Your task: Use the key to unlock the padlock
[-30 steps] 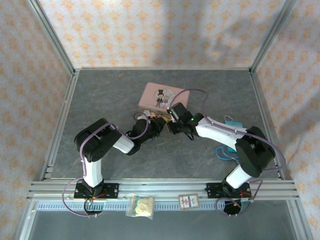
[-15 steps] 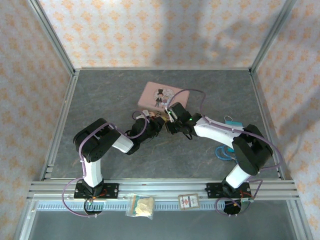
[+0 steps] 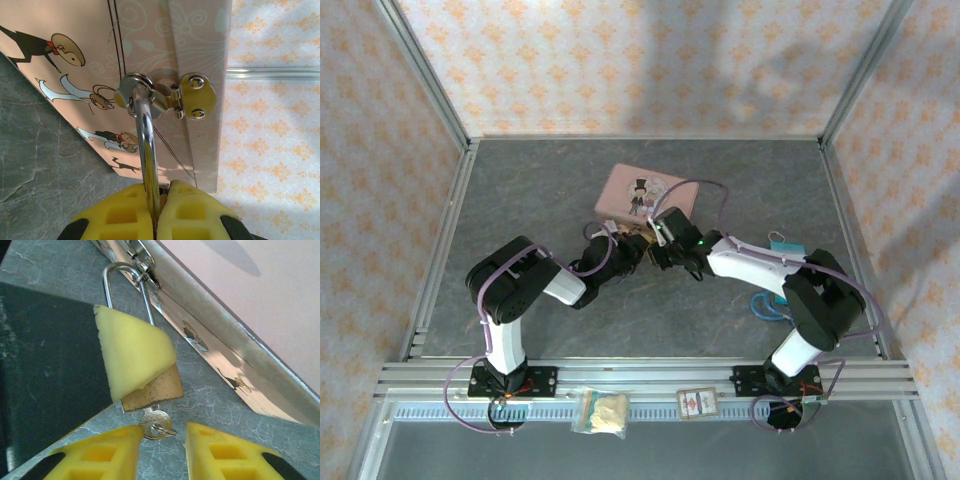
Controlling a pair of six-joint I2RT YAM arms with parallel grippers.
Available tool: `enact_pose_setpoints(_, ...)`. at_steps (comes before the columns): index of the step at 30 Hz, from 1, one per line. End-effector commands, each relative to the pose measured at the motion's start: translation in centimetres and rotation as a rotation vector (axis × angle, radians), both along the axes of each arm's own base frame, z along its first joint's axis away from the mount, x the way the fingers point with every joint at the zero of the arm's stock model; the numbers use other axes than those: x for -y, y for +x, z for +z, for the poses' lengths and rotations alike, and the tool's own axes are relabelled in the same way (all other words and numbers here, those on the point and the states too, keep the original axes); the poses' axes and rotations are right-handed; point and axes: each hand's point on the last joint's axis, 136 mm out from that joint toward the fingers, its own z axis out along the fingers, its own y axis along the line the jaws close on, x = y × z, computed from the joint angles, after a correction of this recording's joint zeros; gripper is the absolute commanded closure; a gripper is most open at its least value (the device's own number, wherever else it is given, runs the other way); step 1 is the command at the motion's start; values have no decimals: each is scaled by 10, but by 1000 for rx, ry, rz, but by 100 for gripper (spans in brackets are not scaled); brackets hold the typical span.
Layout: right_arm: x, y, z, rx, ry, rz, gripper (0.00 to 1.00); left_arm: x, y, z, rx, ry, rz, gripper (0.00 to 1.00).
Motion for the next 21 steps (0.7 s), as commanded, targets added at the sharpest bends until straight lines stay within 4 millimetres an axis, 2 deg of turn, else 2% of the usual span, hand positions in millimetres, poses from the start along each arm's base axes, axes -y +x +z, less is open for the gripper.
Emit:
enact_pose_setpoints(1, 1, 10, 1, 67, -14, -11, 73, 18, -13, 67, 136, -173, -102, 100)
enact_pose_setpoints(11, 0, -5, -1, 89, 9, 83, 70, 13, -21, 77, 113, -256, -147, 100)
enact_pose_setpoints(17, 5, -5, 11, 217, 46, 106, 73, 7, -22, 71, 100, -209, -144, 100)
enact_pose_setpoints(21, 8, 4, 26, 283, 43, 84, 73, 4, -21, 69, 101, -191, -137, 100)
